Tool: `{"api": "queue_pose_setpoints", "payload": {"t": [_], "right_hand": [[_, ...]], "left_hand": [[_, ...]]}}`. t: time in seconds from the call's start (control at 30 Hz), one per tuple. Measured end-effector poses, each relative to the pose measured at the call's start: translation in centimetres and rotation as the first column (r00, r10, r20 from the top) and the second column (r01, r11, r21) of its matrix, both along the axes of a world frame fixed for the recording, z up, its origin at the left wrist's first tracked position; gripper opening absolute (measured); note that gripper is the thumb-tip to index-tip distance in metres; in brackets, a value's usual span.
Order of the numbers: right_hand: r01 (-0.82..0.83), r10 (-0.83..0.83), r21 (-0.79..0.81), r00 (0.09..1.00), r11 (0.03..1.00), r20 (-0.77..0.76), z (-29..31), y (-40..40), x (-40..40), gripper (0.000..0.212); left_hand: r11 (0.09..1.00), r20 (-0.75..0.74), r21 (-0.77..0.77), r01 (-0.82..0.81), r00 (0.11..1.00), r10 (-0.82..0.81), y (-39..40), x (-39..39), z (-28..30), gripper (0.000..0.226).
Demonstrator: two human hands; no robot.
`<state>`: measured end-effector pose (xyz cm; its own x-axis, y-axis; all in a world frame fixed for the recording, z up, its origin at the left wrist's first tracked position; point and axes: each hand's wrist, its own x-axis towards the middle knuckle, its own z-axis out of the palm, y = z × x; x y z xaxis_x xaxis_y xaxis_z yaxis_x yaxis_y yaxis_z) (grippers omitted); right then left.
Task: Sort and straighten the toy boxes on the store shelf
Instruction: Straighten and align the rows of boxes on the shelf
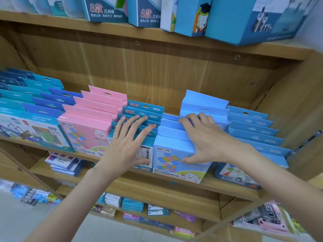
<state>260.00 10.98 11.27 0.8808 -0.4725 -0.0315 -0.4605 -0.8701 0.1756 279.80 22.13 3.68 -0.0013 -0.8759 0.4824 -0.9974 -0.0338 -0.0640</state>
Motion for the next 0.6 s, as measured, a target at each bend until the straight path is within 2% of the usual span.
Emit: {"api": "queue_pose_setpoints", "payload": {"t": [0.2, 0.27, 0.37, 0.43, 0.53, 0.6], "right_hand": [[0.059, -0.057, 0.059, 0.998, 0.996, -0.037, 0.0, 0.7, 0.2, 0.113], [0.070, -0.071, 0.127, 0.997, 0.989, 0.004, 0.6, 1.0, -0.1, 0.113], [0.088, -0.144, 0.297, 0.974, 0.951, 0.174, 2.4, 0.8, -1.3, 0.105], [0.091, -0.200, 0.367, 0.942, 0.926, 0.270, 3.7, -0.9, -2.3, 0.092], [0.108, -0.245, 0.378, 0.909, 0.920, 0.338, 5.3, -5.0, -2.7, 0.071], [0.156, -0.279, 0.364, 0.907, 0.918, 0.315, 5.6, -8.1, -2.2, 0.068]], "left_hand": [[1.000, -0.010, 0.015, 0.006, 1.000, -0.005, 0.1, 0.0, 0.1, 0.112], [1.000, -0.015, 0.024, 0.013, 1.000, -0.013, 0.2, 0.1, 0.0, 0.112], [0.999, -0.074, 0.024, 0.032, 0.997, -0.030, 0.4, 0.1, 0.3, 0.108], [0.998, -0.105, 0.021, 0.053, 0.993, -0.051, 0.2, -0.2, 0.9, 0.105], [0.994, -0.092, 0.018, 0.112, 0.990, -0.110, -0.8, -1.1, 2.2, 0.108], [0.989, -0.071, 0.042, 0.139, 0.988, -0.136, -1.6, -1.6, 2.7, 0.110]]}}
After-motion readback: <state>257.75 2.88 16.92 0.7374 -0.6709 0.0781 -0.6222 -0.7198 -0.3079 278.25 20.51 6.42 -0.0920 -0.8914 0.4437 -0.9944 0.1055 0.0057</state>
